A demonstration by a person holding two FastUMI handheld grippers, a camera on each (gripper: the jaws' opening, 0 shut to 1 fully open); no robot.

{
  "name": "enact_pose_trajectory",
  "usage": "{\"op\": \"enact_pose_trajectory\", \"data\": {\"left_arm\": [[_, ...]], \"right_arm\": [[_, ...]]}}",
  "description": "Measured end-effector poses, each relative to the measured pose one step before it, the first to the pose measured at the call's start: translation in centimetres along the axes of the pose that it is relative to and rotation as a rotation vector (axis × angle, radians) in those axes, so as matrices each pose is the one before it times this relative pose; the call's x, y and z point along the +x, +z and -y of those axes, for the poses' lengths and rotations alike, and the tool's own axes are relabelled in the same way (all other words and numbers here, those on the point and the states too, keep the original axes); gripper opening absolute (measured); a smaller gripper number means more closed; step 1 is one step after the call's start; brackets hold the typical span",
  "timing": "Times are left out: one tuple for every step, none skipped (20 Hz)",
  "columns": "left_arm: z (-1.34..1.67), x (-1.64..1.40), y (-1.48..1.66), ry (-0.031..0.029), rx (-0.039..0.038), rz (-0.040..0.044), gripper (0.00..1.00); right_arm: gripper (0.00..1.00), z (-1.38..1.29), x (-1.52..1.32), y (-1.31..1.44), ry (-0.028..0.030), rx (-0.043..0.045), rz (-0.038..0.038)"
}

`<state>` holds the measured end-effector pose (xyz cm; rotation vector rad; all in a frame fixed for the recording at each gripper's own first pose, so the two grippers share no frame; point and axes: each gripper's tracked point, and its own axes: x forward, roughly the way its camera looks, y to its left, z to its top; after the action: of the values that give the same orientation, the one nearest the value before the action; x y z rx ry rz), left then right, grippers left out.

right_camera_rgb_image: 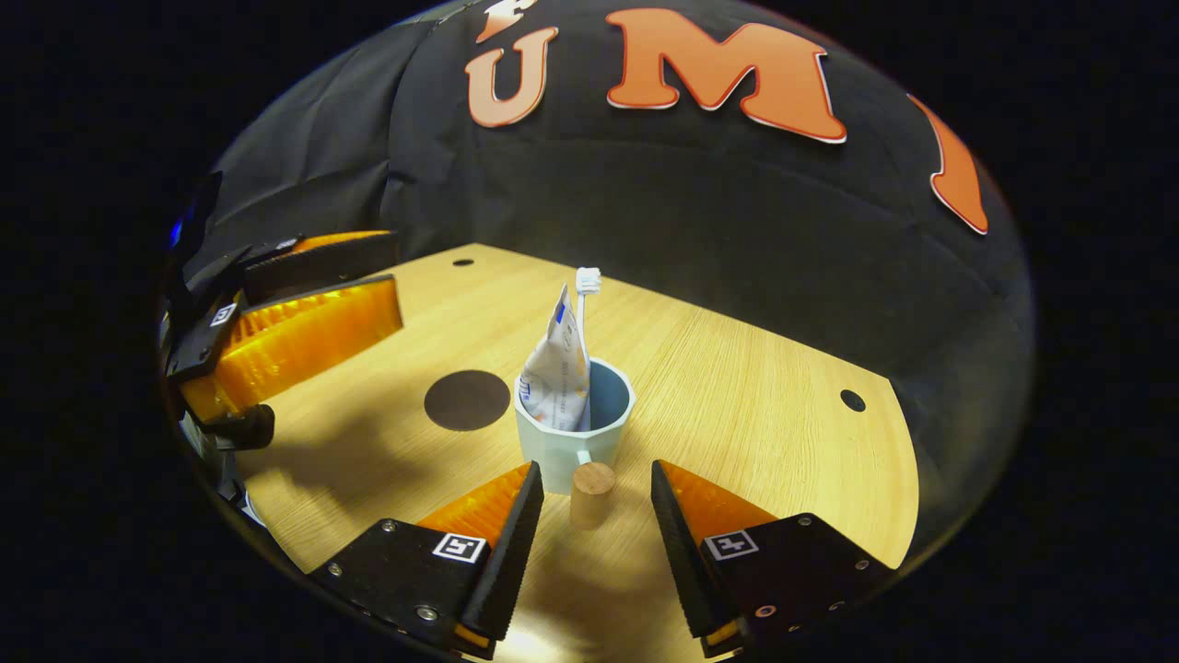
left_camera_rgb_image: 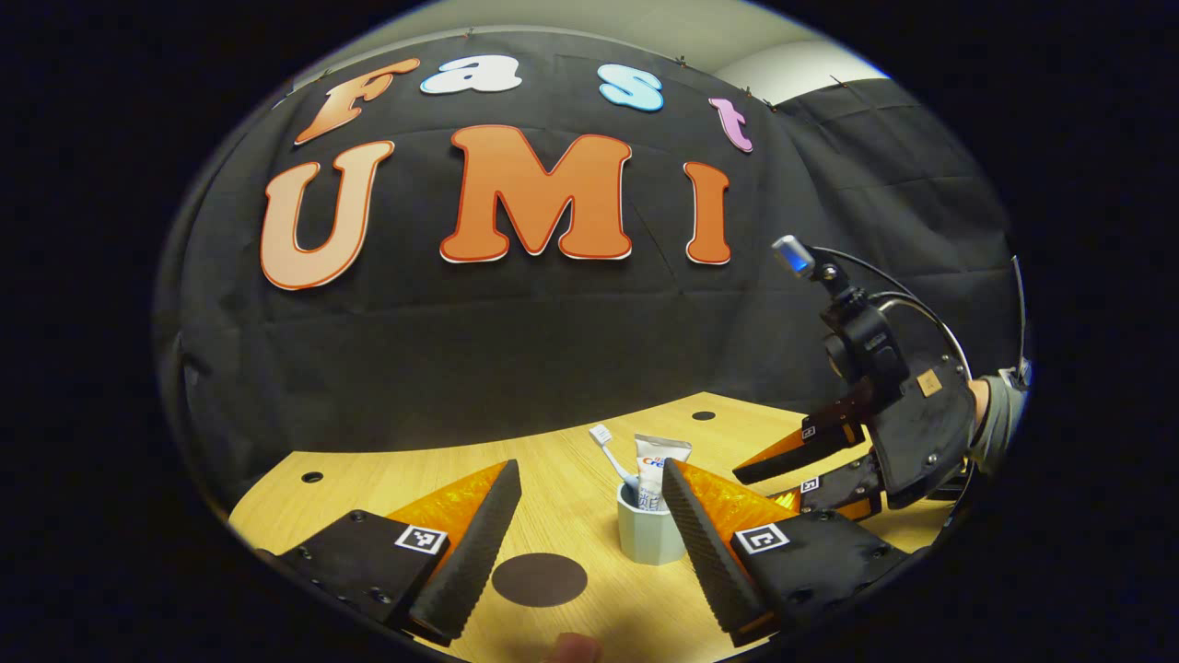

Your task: Put the toothbrush and toothpaste on the desktop into the cup, then pick up the cup and place it on the coaster on the desktop.

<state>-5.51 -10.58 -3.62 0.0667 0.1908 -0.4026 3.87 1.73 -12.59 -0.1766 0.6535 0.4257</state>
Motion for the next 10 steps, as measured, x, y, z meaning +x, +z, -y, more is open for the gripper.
{"op": "enact_pose_trajectory", "data": {"left_arm": [[-0.557,-0.176,-0.062,0.01058,0.00591,-0.00119,0.98],[-0.544,-0.337,-0.094,0.01007,0.00363,0.00096,0.98],[-0.455,-0.429,-0.135,0.00670,0.00132,0.00297,0.98],[-0.332,-0.476,-0.177,0.00537,0.00278,0.00559,0.98],[-0.453,-0.438,-0.221,0.00724,0.00403,0.00541,0.98],[-0.440,-0.148,-0.308,0.01088,0.00029,-0.00416,0.98],[-0.695,-0.194,-0.317,0.01395,0.00079,-0.00345,0.98],[-0.746,-0.272,-0.155,0.01533,0.00008,-0.00072,0.99],[-0.552,-0.216,-0.222,0.01311,-0.00232,-0.00267,0.99],[-0.510,-0.153,-0.365,0.01121,-0.00681,-0.00047,0.98]], "right_arm": [[0.71,-0.091,0.004,-0.170,0.00943,-0.00279,-0.03988],[0.72,-0.084,-0.021,-0.192,0.01001,-0.00234,-0.03878],[0.72,0.020,0.180,-0.026,0.00229,-0.00005,-0.02782],[0.72,0.138,0.342,-0.082,-0.00853,-0.00099,-0.02699],[0.72,0.094,0.442,-0.382,-0.00769,-0.00649,-0.03495],[0.71,-0.043,0.234,-0.632,-0.00172,-0.00757,-0.04245],[0.71,0.042,0.378,-0.359,0.00277,-0.00637,-0.03591],[0.69,-0.076,0.168,-0.060,0.00626,0.00041,-0.02675],[0.68,-0.198,0.106,0.021,0.00609,0.01108,-0.02181],[0.65,-0.055,0.180,0.271,0.00206,0.02071,-0.01258]]}}
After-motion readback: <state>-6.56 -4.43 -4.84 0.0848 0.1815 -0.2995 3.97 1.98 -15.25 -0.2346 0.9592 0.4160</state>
